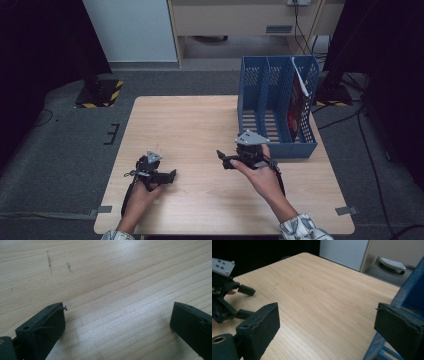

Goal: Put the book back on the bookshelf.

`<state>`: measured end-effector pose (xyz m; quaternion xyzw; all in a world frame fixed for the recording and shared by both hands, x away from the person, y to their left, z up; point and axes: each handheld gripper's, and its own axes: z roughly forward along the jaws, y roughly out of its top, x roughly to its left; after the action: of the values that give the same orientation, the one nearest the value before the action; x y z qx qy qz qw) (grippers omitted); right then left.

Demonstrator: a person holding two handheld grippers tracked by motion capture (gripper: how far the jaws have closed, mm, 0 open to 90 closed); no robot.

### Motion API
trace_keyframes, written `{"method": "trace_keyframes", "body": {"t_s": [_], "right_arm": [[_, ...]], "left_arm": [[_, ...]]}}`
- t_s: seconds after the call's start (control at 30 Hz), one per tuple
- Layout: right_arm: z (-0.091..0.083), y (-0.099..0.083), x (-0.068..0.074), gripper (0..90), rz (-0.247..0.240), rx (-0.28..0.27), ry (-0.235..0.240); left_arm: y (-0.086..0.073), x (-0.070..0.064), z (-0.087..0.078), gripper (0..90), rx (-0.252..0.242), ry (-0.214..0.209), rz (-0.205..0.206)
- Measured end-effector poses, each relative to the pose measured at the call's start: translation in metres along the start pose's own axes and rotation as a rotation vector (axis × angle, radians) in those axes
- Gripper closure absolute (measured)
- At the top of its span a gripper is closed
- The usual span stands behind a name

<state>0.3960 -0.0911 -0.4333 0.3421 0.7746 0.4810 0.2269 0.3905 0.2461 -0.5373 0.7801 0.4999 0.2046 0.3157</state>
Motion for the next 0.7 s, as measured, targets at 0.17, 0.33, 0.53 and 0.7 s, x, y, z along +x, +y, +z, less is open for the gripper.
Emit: {"method": "trace_keyframes", "body": {"t_s": [0.17, 0.33, 0.53, 0.7], "right_arm": [[0.011, -0.009, 0.01, 7.6, -0.012, 0.044, 0.041], [0.018, -0.018, 0.017, 7.6, -0.023, 0.077, 0.069], [0.026, -0.029, 0.024, 8.6, -0.025, 0.116, 0.089], [0.033, -0.041, 0.03, 8.5, -0.019, 0.158, 0.115]], "left_arm": [[0.0, 0.0, 0.0, 0.0, 0.0, 0.0, 0.0], [0.0, 0.0, 0.0, 0.0, 0.0, -0.001, 0.001], [0.0, 0.0, 0.0, 0.0, 0.0, -0.002, 0.002], [0.0, 0.0, 0.0, 0.0, 0.0, -0.002, 0.003]]}}
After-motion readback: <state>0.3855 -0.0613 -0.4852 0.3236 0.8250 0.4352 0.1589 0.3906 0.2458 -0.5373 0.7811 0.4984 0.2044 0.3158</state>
